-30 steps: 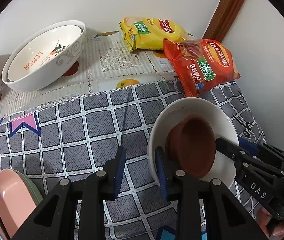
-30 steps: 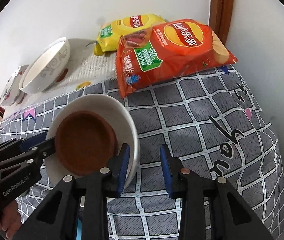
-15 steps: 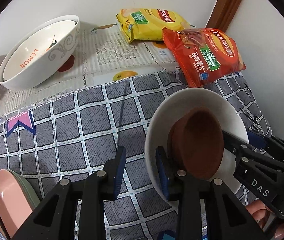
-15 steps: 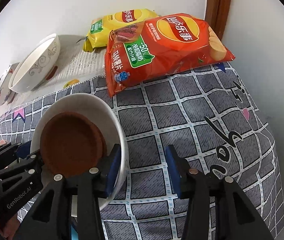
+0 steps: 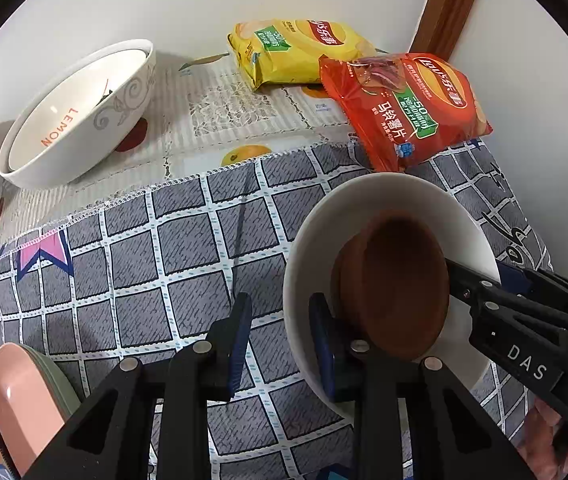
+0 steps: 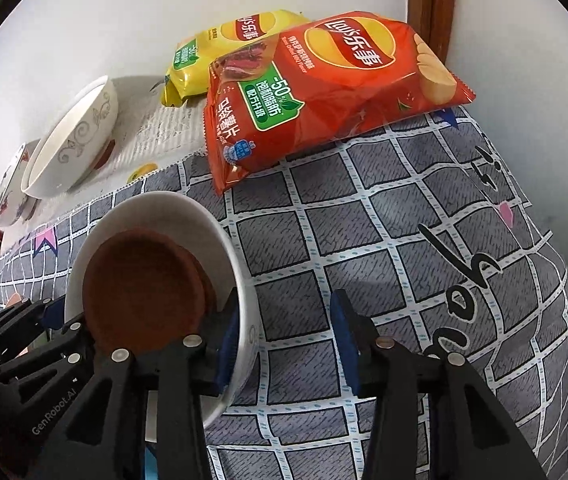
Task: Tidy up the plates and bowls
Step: 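Grasp the white bowl rim with both grippers and lift it, then carry the white bowl with both grippers over the pink plate stack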
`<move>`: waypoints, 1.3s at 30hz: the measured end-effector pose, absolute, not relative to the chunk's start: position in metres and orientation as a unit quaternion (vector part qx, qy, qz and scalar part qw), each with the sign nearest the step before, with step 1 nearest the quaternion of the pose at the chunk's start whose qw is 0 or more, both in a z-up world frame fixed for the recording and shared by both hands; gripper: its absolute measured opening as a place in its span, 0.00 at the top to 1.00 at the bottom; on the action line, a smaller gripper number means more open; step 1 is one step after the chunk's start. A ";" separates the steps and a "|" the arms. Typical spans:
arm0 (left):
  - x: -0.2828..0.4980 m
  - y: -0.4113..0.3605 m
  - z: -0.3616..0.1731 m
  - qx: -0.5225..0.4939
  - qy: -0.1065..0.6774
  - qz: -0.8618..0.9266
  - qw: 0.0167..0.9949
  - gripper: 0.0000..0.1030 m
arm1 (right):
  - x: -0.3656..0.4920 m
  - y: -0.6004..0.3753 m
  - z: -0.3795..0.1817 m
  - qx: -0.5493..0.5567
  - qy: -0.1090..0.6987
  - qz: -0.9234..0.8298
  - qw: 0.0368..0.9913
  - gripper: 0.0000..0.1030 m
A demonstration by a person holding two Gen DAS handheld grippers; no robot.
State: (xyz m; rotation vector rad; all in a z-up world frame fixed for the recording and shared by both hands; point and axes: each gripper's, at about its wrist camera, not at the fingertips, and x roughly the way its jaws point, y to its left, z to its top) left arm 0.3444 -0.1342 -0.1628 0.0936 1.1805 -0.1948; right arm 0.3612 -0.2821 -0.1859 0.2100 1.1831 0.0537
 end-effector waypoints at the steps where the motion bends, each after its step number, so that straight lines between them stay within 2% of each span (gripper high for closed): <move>1: 0.344 -0.134 -0.163 0.044 0.556 -0.092 0.825 0.72 | 0.361 -0.282 -0.186 0.099 0.557 0.025 0.824 0.60; 6: 0.344 -0.131 -0.164 0.018 0.553 -0.092 0.828 0.75 | 0.362 -0.281 -0.187 0.107 0.556 0.026 0.824 0.65; 7: 0.344 -0.131 -0.164 0.014 0.552 -0.096 0.828 0.82 | 0.361 -0.282 -0.186 0.109 0.556 0.029 0.824 0.68; 8: 0.344 -0.132 -0.165 0.009 0.552 -0.108 0.827 0.86 | 0.360 -0.281 -0.186 0.114 0.555 0.034 0.823 0.73; 11: 0.342 -0.137 -0.163 0.019 0.546 -0.102 0.831 0.88 | 0.361 -0.275 -0.185 0.123 0.553 0.046 0.823 0.90; 12: 0.343 -0.137 -0.163 0.018 0.547 -0.102 0.831 0.88 | 0.361 -0.274 -0.185 0.127 0.553 0.046 0.822 0.91; 25: 0.323 -0.131 -0.146 0.002 0.544 -0.110 0.832 0.89 | 0.346 -0.274 -0.176 0.154 0.543 0.040 0.824 0.91; 39: 0.286 -0.113 -0.097 -0.009 0.519 -0.109 0.848 0.89 | 0.306 -0.267 -0.118 0.160 0.516 0.044 0.840 0.91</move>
